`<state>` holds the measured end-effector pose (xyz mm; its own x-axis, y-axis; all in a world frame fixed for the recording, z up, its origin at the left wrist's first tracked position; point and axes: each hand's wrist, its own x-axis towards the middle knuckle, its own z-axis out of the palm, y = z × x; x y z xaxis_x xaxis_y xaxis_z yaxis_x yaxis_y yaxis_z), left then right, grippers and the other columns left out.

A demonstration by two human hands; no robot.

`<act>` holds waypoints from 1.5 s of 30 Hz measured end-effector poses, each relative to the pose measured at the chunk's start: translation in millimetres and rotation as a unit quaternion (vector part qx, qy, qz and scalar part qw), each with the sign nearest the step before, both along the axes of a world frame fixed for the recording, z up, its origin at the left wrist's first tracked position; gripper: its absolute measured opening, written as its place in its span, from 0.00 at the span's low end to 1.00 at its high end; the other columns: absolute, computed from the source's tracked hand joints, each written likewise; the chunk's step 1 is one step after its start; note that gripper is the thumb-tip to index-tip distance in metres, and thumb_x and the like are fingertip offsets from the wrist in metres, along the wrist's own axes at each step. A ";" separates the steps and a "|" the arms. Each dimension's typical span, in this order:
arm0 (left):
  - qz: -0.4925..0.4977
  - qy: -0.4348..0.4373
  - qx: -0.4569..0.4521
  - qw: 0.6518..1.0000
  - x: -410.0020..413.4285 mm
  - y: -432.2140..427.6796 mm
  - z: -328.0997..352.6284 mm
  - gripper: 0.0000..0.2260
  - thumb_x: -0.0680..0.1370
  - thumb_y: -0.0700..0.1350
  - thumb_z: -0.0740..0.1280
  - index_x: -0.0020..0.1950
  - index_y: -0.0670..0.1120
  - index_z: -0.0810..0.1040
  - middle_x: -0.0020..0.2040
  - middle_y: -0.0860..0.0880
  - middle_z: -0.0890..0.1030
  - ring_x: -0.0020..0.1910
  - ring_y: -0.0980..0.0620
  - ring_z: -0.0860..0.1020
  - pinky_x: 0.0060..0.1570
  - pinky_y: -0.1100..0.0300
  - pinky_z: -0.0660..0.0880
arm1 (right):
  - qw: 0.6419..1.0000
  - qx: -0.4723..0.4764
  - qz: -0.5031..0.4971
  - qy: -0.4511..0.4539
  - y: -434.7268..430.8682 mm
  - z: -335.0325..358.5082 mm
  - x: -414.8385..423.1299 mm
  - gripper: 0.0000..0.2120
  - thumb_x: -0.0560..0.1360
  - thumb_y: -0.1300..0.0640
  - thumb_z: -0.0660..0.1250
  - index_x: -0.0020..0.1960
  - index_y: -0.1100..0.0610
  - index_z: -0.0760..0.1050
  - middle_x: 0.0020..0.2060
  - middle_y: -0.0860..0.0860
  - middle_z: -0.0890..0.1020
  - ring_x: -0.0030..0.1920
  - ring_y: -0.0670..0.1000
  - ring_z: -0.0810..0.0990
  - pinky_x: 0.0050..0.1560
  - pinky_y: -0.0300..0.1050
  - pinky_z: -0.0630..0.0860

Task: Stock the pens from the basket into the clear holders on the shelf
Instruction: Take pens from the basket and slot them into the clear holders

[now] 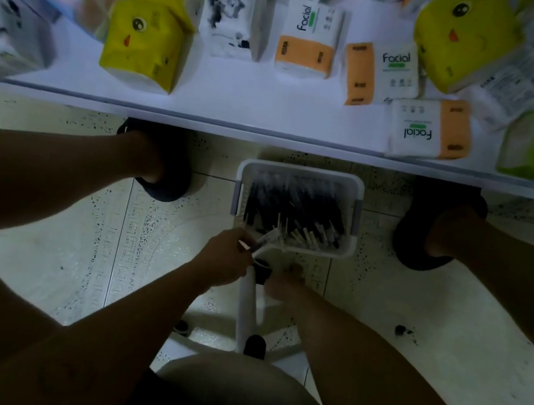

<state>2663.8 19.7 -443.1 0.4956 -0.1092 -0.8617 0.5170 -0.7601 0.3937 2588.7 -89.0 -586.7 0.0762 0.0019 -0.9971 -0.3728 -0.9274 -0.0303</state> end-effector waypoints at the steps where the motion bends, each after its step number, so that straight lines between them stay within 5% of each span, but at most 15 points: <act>1: -0.002 0.002 -0.004 1.000 -1.7 -1.1 0.2 0.08 0.79 0.39 0.64 0.57 0.45 0.74 0.49 0.44 0.81 0.38 0.51 0.79 0.35 0.62 0.73 | 0.999 -0.009 -0.033 -0.022 -1.8 1.6 0.6 0.35 0.81 0.47 0.54 0.78 0.62 0.40 0.77 0.59 0.46 0.77 0.61 0.50 0.75 0.57 0.51; 11: -0.012 -0.013 0.004 1.000 17.8 0.3 -5.6 0.12 0.79 0.35 0.62 0.62 0.43 0.73 0.49 0.45 0.80 0.37 0.55 0.77 0.30 0.68 0.69 | 0.997 -0.006 0.012 -0.074 -23.0 39.8 10.8 0.33 0.82 0.55 0.51 0.76 0.66 0.35 0.77 0.63 0.41 0.76 0.65 0.45 0.75 0.63 0.42; 13: -0.008 -0.020 -0.005 1.000 22.7 -2.0 -3.4 0.12 0.79 0.36 0.62 0.62 0.43 0.73 0.49 0.45 0.80 0.37 0.55 0.77 0.29 0.68 0.70 | 0.996 0.012 -0.041 -0.084 -29.4 46.6 14.6 0.26 0.83 0.58 0.49 0.75 0.70 0.48 0.76 0.64 0.53 0.66 0.62 0.67 0.74 0.55 0.53; 15: -0.004 -0.031 -0.012 0.999 26.1 -4.0 -1.7 0.12 0.79 0.36 0.62 0.62 0.42 0.74 0.51 0.43 0.79 0.38 0.54 0.76 0.30 0.66 0.70 | 0.992 0.037 -0.080 -0.086 -37.1 58.9 20.6 0.16 0.83 0.58 0.49 0.64 0.67 0.66 0.69 0.62 0.68 0.43 0.50 0.71 0.67 0.46 0.62; 17: -0.001 -0.052 -0.014 0.999 26.4 -7.0 1.9 0.10 0.78 0.38 0.63 0.59 0.42 0.75 0.53 0.42 0.79 0.39 0.52 0.73 0.32 0.65 0.69 | 0.993 0.062 -0.054 -0.086 -44.1 76.5 20.3 0.15 0.82 0.52 0.56 0.60 0.63 0.70 0.63 0.60 0.73 0.49 0.53 0.74 0.66 0.45 0.66; 20: 0.000 -0.081 -0.016 0.997 26.5 -13.0 9.3 0.09 0.79 0.38 0.60 0.57 0.41 0.76 0.52 0.41 0.79 0.36 0.51 0.71 0.30 0.63 0.67 | 0.979 0.055 -0.122 -0.155 -51.3 94.0 22.5 0.12 0.73 0.51 0.72 0.45 0.60 0.78 0.44 0.55 0.79 0.41 0.49 0.78 0.40 0.39 0.76; 24: -0.008 -0.118 -0.041 0.992 25.2 -19.6 25.6 0.10 0.78 0.38 0.58 0.54 0.44 0.77 0.49 0.42 0.79 0.41 0.48 0.75 0.36 0.60 0.73 | 0.921 0.050 -0.223 -0.316 -59.6 133.4 36.5 0.08 0.72 0.60 0.71 0.47 0.65 0.84 0.44 0.57 0.85 0.46 0.54 0.82 0.45 0.38 0.78; 26: -0.005 -0.147 -0.068 0.987 26.4 -21.8 35.5 0.10 0.79 0.38 0.57 0.54 0.44 0.76 0.48 0.43 0.79 0.45 0.47 0.76 0.40 0.58 0.74 | 0.883 0.053 -0.261 -0.386 -64.0 159.2 44.6 0.02 0.72 0.62 0.71 0.40 0.59 0.81 0.37 0.50 0.80 0.40 0.51 0.78 0.34 0.30 0.70; 28: 0.015 -0.171 -0.108 0.979 28.6 -24.2 49.0 0.08 0.81 0.40 0.57 0.53 0.44 0.75 0.44 0.43 0.77 0.41 0.48 0.75 0.38 0.59 0.71 | 0.826 0.042 -0.332 -0.453 -70.0 180.7 51.1 0.14 0.70 0.64 0.73 0.37 0.52 0.69 0.34 0.47 0.73 0.37 0.48 0.72 0.33 0.33 0.65; 32: 0.030 -0.233 -0.185 0.954 41.5 -32.3 78.6 0.10 0.82 0.44 0.58 0.62 0.48 0.73 0.47 0.44 0.79 0.40 0.49 0.77 0.37 0.62 0.75 | 0.717 0.116 -0.447 -0.523 -83.6 235.2 61.0 0.17 0.71 0.72 0.70 0.54 0.58 0.70 0.36 0.50 0.72 0.36 0.48 0.72 0.41 0.45 0.72; 34: 0.045 -0.233 -0.237 0.942 46.2 -40.2 101.9 0.12 0.82 0.39 0.57 0.64 0.46 0.72 0.42 0.45 0.77 0.36 0.51 0.75 0.31 0.70 0.71 | 0.699 0.154 -0.437 -0.544 -90.0 259.4 67.7 0.22 0.74 0.71 0.68 0.64 0.55 0.70 0.38 0.50 0.74 0.38 0.48 0.75 0.40 0.42 0.76; 37: 0.044 -0.253 -0.286 0.923 50.4 -51.7 135.5 0.13 0.79 0.30 0.56 0.58 0.42 0.74 0.40 0.45 0.75 0.36 0.47 0.73 0.27 0.67 0.68 | 0.680 0.149 -0.377 -0.611 -98.6 296.1 80.9 0.22 0.74 0.64 0.71 0.65 0.50 0.73 0.42 0.48 0.77 0.42 0.44 0.79 0.42 0.34 0.77; 39: 0.050 -0.269 -0.315 0.909 56.8 -58.4 159.5 0.15 0.78 0.29 0.56 0.58 0.43 0.73 0.45 0.43 0.78 0.36 0.49 0.74 0.28 0.67 0.69 | 0.657 0.162 -0.369 -0.638 -100.9 322.3 89.2 0.22 0.74 0.63 0.71 0.64 0.47 0.73 0.41 0.47 0.78 0.42 0.47 0.80 0.42 0.39 0.79; 42: 0.040 -0.309 -0.355 0.881 66.3 -66.7 201.1 0.14 0.82 0.39 0.58 0.65 0.53 0.69 0.43 0.46 0.79 0.31 0.59 0.73 0.32 0.65 0.68 | 0.623 0.177 -0.351 -0.676 -101.9 362.7 100.0 0.23 0.73 0.63 0.72 0.59 0.40 0.74 0.41 0.46 0.79 0.41 0.49 0.81 0.41 0.49 0.81; 45: 0.026 -0.397 -0.374 0.838 72.6 -72.4 240.6 0.13 0.82 0.48 0.59 0.66 0.55 0.72 0.36 0.49 0.79 0.27 0.61 0.72 0.31 0.67 0.69 | 0.587 0.197 -0.330 -0.713 -99.8 406.4 103.6 0.23 0.73 0.62 0.72 0.58 0.38 0.74 0.43 0.45 0.79 0.40 0.46 0.82 0.41 0.44 0.81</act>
